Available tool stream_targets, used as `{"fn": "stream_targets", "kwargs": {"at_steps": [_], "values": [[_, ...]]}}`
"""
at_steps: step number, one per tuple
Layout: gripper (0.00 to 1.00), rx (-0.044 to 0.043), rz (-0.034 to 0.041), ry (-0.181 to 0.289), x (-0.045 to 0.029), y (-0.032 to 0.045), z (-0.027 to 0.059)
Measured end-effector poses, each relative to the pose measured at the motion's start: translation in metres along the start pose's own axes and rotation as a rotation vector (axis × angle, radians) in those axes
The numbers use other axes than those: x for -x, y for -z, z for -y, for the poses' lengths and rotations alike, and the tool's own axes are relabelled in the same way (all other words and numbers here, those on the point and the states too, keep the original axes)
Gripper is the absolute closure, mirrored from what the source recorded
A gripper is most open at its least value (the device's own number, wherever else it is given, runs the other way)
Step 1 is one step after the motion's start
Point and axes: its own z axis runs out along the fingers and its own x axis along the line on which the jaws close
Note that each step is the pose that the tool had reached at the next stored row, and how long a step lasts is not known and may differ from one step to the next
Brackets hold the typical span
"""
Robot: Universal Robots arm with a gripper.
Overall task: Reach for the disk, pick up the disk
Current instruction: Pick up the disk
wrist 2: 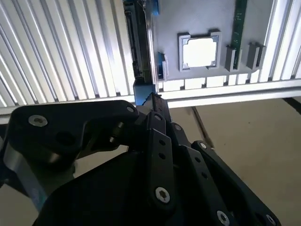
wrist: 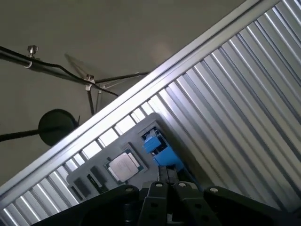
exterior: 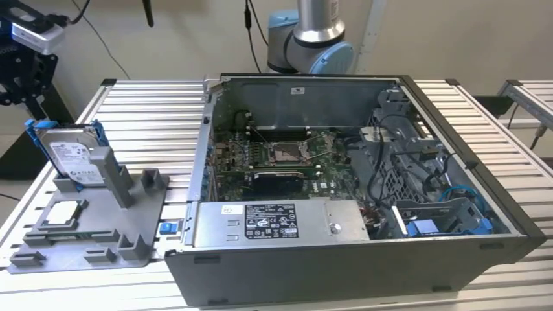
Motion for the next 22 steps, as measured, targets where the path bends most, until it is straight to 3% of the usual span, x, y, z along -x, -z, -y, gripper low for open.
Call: {"fn": "stream_targets", "kwargs": {"at_steps": [11,22], "values": [[1.0,0.0,-0.0052,0.15,0.0,0.0,0.0],[1.0,0.0002,-0.0122,0.348,0.0,-0.0002,0.0]]}}
